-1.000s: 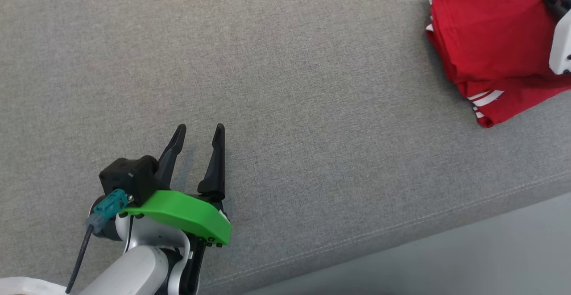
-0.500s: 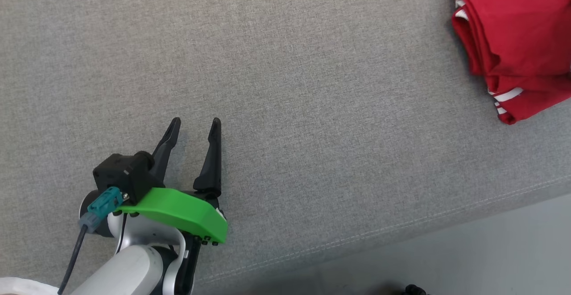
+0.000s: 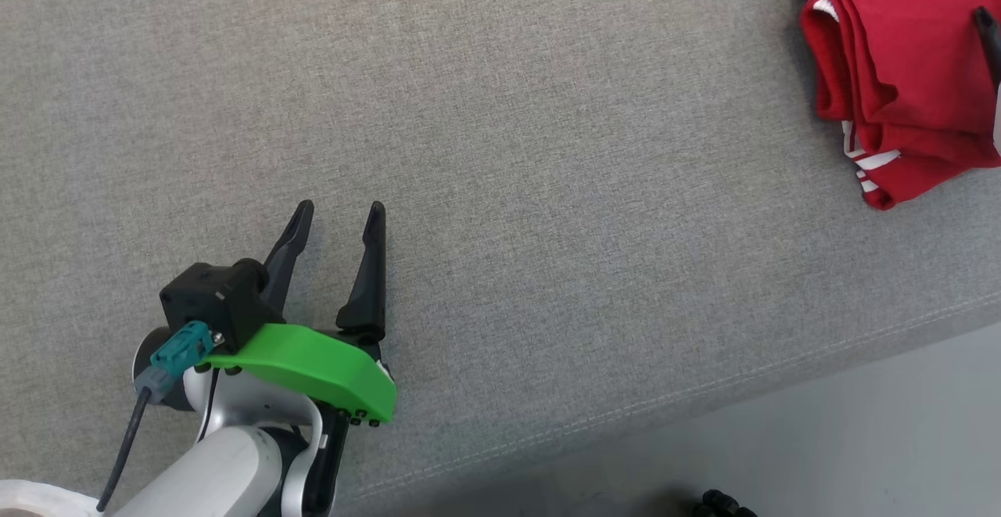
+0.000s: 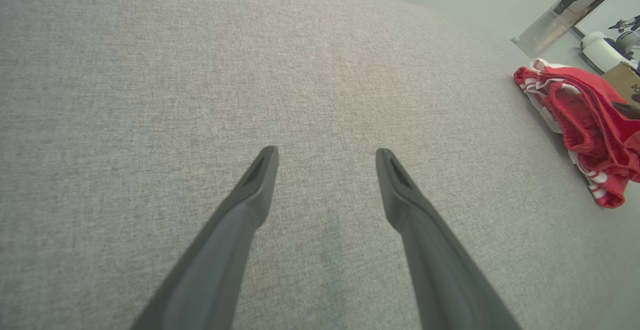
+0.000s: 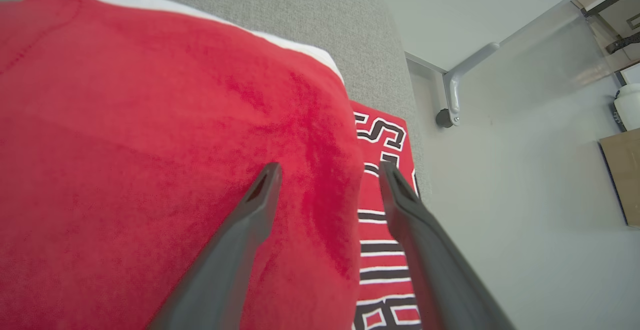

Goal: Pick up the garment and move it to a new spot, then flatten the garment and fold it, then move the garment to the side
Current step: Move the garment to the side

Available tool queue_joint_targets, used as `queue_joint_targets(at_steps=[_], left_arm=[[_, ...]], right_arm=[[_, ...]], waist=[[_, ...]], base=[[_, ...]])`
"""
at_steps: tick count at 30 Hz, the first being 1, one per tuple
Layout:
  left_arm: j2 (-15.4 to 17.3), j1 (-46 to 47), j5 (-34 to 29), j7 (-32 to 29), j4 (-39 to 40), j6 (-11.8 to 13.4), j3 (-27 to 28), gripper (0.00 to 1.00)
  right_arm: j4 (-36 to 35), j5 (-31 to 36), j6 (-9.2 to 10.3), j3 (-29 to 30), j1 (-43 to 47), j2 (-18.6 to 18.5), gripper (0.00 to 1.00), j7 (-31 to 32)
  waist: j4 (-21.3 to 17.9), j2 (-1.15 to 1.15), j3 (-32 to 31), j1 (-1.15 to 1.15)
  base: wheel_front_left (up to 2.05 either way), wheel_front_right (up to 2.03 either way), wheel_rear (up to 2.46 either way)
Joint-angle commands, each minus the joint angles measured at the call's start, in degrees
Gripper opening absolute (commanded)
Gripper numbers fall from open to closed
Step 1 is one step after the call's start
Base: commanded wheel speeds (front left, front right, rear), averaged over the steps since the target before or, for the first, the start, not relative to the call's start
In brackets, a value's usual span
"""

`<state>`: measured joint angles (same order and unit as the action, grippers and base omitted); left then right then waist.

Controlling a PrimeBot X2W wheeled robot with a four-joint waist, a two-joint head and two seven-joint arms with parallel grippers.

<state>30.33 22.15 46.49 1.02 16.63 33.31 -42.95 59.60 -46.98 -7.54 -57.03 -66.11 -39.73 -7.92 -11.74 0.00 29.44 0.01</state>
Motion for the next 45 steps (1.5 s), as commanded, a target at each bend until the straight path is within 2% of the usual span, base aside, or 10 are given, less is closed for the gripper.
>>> queue_joint_targets(at_steps=[1,7,13,19,24,27,28,38,39,45], left_arm=[[0.48,1.06,-0.40,-0.15,0.06,0.29,-0.02,1.00],[0.37,0.36,0.38,0.72,-0.36,-0.28,0.61,1.00],[-1.26,-0.68,2.54,3.89,-1.74,-3.27,2.05,1.00],[-3.01,-1.60,4.36,8.88,-4.44,-6.99,4.07,1.00],[-3.41,-3.25,5.68,11.57,-7.30,-9.12,6.11,1.00],[-3.15,-4.30,5.73,12.36,-8.43,-9.49,7.09,1.00],[-2.86,-5.36,6.06,12.95,-9.28,-9.95,8.41,1.00],[0.94,-11.25,6.09,13.91,-13.12,-12.05,13.69,1.00],[0.94,-11.25,6.09,13.91,-13.12,-12.05,13.69,1.00],[1.46,-15.17,5.29,14.17,-14.57,-11.89,15.95,1.00]], right_arm=[[0.74,0.80,0.11,-0.46,-0.13,-0.01,1.00,-0.67],[3.17,0.66,0.11,-0.40,-1.36,1.18,1.00,-4.99],[-0.90,0.29,0.11,-0.93,-2.79,0.77,1.00,-6.80],[-4.25,1.39,0.11,0.25,-2.57,1.23,1.00,-7.25],[-7.27,2.53,0.11,5.80,0.84,3.20,1.00,-7.31],[-8.30,3.13,0.10,8.69,3.08,4.52,1.00,-7.31],[-9.44,4.13,0.10,11.74,5.58,6.15,1.00,-7.31],[-13.67,13.97,0.10,27.27,18.95,14.98,1.00,-7.30],[-13.67,13.97,0.10,27.27,18.95,14.98,1.00,-7.30],[-17.49,20.89,0.10,35.22,27.26,20.87,1.00,-7.30]], waist=[[-0.06,0.00,-0.07,-0.01],[-0.96,0.00,-1.58,-0.01],[-1.76,0.00,-6.54,-0.01],[-0.74,0.00,-12.34,-0.01],[1.02,0.00,-17.20,-0.01],[1.85,0.00,-18.93,-0.01],[2.71,0.00,-20.39,-0.01],[6.33,0.00,-24.50,-0.01],[6.33,0.00,-24.50,-0.01],[7.59,0.00,-26.31,-0.01]], base=[[0.00,0.00,0.00],[0.00,0.00,0.00],[0.00,0.00,0.00],[0.00,0.00,0.00],[0.00,0.00,0.00],[0.00,0.00,0.00],[0.00,0.00,0.00],[0.00,0.00,0.00],[0.00,0.00,0.00],[0.00,0.00,0.00]])
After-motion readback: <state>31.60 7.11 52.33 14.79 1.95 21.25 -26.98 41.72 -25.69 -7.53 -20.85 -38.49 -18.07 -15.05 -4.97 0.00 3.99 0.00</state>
